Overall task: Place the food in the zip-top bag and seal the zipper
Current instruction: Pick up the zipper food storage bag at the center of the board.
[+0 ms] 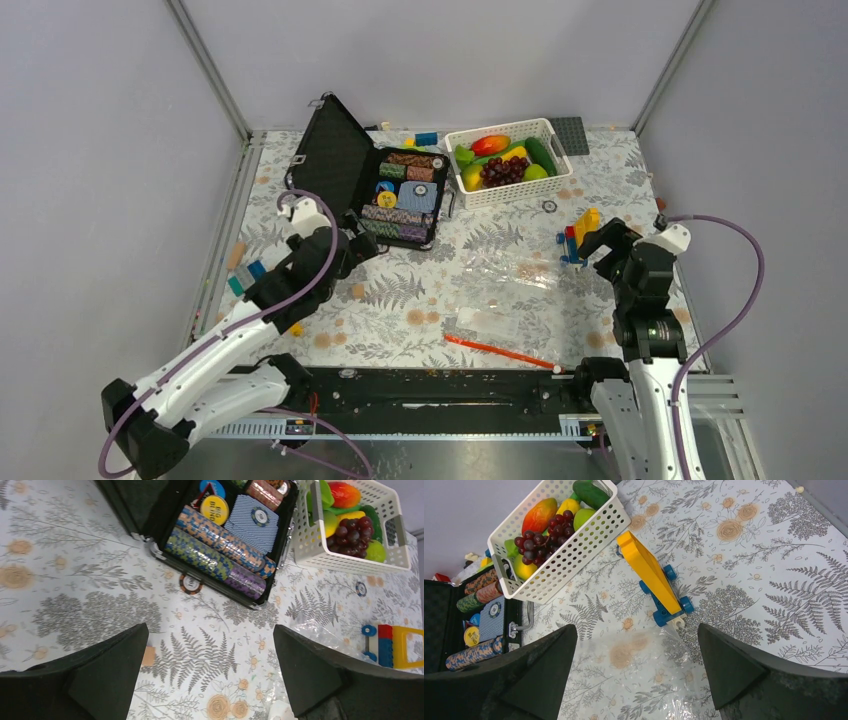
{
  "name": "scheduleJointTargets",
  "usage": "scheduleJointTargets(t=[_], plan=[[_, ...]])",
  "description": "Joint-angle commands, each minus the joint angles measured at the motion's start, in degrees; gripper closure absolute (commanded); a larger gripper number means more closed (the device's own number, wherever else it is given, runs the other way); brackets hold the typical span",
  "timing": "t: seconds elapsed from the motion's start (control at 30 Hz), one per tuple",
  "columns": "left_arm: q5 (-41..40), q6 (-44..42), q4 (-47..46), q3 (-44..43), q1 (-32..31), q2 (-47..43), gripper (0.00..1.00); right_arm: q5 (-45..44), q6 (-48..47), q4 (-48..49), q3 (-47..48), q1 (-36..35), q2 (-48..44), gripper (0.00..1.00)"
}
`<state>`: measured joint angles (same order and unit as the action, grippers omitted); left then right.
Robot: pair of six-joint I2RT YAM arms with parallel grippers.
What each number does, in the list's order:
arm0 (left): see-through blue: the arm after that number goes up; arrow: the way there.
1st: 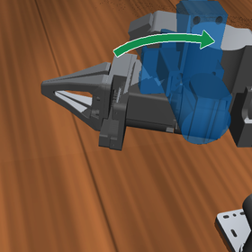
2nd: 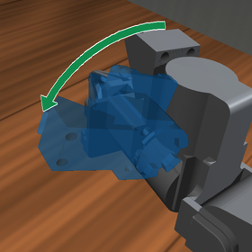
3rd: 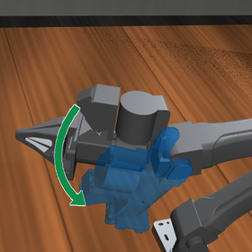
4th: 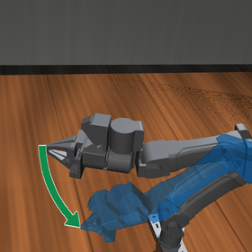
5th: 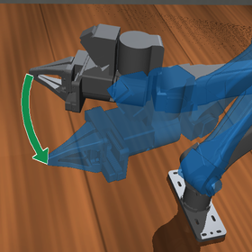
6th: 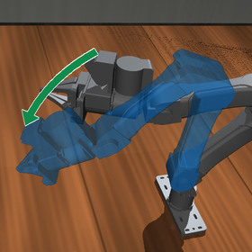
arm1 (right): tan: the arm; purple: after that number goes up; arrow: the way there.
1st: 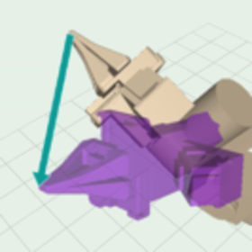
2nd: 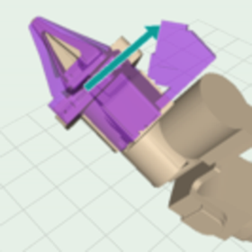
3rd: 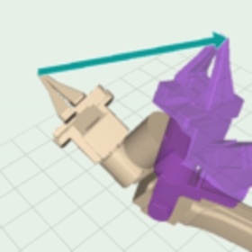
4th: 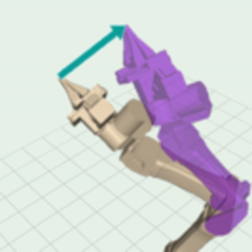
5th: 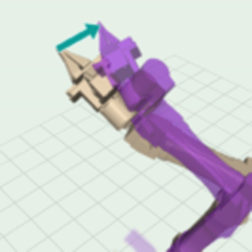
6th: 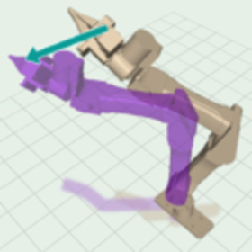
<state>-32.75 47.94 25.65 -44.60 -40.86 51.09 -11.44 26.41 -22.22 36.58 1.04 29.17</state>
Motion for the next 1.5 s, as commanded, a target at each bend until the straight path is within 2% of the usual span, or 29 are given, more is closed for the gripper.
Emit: scheduleJointTargets(t=[0.0,0.2,0.4,0.43,0.47,0.57,0.6,0.93,1.03,1.3,1.47], plan=[[-4.84,-0.05,6.08,0.22,0.02,-3.94,0.01,1.67,-1.25,2.81,1.52,0.11,1.36,0.02],[-2.67,-2.22,5.7,2.67,-0.01,-6.56,0.01,12.1,-2.42,5.71,1.36,0.11,3.52,0.02],[3.14,-7.0,-1.28,6.0,0.0,-5.98,0.01,31.0,-3.75,-5.11,6.19,-0.35,11.59,0.02],[4.47,-7.39,-2.12,6.27,0.05,-5.31,0.01,31.46,-4.43,-6.82,6.54,-1.78,12.83,0.02],[5.44,-7.65,-2.79,6.44,0.02,-4.77,0.01,29.59,-5.34,-8.38,6.99,-5.23,13.9,0.02],[7.08,-7.51,-3.7,6.88,-0.01,-3.15,0.01,13.89,-7.56,-14.3,9.94,-19.82,18.1,0.02],[7.15,-7.51,-3.69,6.82,0.03,-2.69,0.01,12.06,-7.6,-15.65,10.93,-24.06,20.33,0.02],[6.4,-6.99,-1.25,8.64,-0.01,-4.83,0.01,10.09,-4.08,-20.6,14.4,-45.65,41.65,0.02],[7.08,-6.9,-1.22,9.26,0.0,-5.37,0.01,10.4,-1.96,-21.48,14.01,-49.0,44.18,0.02],[8.12,-6.55,-1.14,10.86,0.0,-5.61,0.01,7.72,3.31,-22.12,9.13,-52.45,45.72,0.02],[8.67,-6.79,-1.72,11.13,0.06,-5.51,0.01,5.48,6.2,-18.51,6.34,-52.98,47.11,0.02]])
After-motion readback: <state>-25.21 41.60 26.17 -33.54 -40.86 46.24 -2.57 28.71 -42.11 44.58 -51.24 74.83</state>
